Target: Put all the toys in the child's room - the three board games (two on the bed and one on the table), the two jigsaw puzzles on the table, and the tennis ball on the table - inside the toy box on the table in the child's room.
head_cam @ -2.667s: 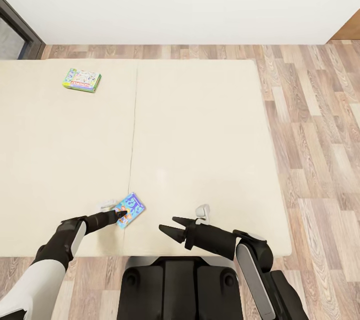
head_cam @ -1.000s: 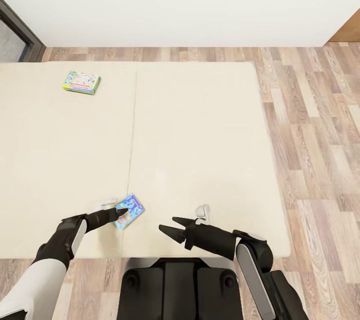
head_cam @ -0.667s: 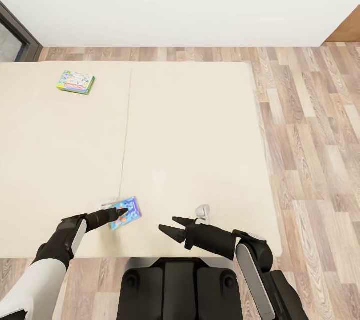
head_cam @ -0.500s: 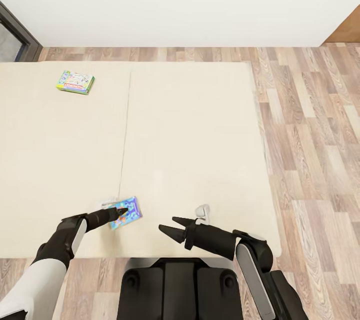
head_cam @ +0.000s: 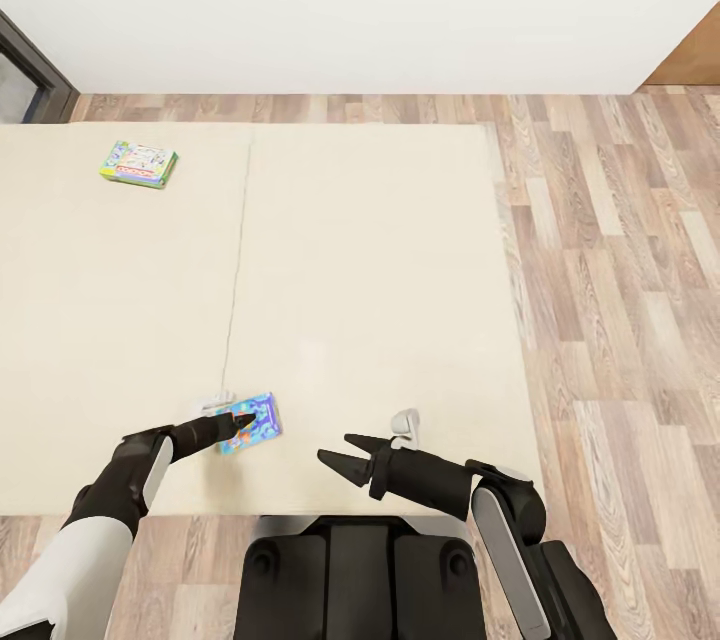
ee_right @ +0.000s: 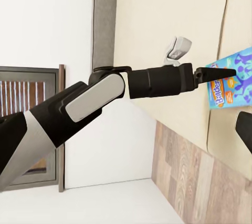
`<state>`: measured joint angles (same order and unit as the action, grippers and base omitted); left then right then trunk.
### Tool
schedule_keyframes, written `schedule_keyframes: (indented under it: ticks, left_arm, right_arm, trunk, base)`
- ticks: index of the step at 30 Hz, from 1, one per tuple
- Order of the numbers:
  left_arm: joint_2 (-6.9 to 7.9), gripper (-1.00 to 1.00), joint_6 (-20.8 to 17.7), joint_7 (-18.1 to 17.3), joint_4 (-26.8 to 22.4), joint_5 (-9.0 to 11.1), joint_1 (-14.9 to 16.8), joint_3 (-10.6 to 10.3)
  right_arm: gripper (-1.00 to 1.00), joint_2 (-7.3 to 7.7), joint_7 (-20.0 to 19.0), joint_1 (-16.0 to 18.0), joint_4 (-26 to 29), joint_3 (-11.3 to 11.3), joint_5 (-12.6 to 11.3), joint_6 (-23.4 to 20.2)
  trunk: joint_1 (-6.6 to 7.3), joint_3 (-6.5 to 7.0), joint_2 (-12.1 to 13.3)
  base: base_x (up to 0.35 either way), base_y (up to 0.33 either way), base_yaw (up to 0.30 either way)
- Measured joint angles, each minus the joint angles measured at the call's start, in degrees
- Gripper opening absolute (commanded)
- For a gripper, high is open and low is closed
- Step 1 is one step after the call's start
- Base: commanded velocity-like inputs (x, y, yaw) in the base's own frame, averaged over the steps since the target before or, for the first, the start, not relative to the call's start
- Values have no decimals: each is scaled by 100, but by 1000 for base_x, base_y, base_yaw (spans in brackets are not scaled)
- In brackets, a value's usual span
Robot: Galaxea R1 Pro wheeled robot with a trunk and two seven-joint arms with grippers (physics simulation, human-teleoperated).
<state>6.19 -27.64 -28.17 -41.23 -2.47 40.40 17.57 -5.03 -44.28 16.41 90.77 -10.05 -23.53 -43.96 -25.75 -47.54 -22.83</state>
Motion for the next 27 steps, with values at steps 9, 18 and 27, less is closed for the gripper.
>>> schedule_keyframes:
  ticks: [9,18,27]
  left_arm:
    - [0,100,-1,0,-1,-1,0,-5]
    - [-50,100,-10,2,-12,-4,1,-8]
    - [-118,100,-16,7,-17,-8,0,-8]
  right_arm:
    - [100,3,-3,0,0,0,0,0]
    - [100,3,-8,-1,1,1,1,0]
    - [100,3,-21,0,1,3,1,0]
  trunk:
    - [0,0,0]
    - [0,0,0]
    - [0,0,0]
  base:
    - [0,-139,0]
    - [0,-143,0]
    - [0,-131,0]
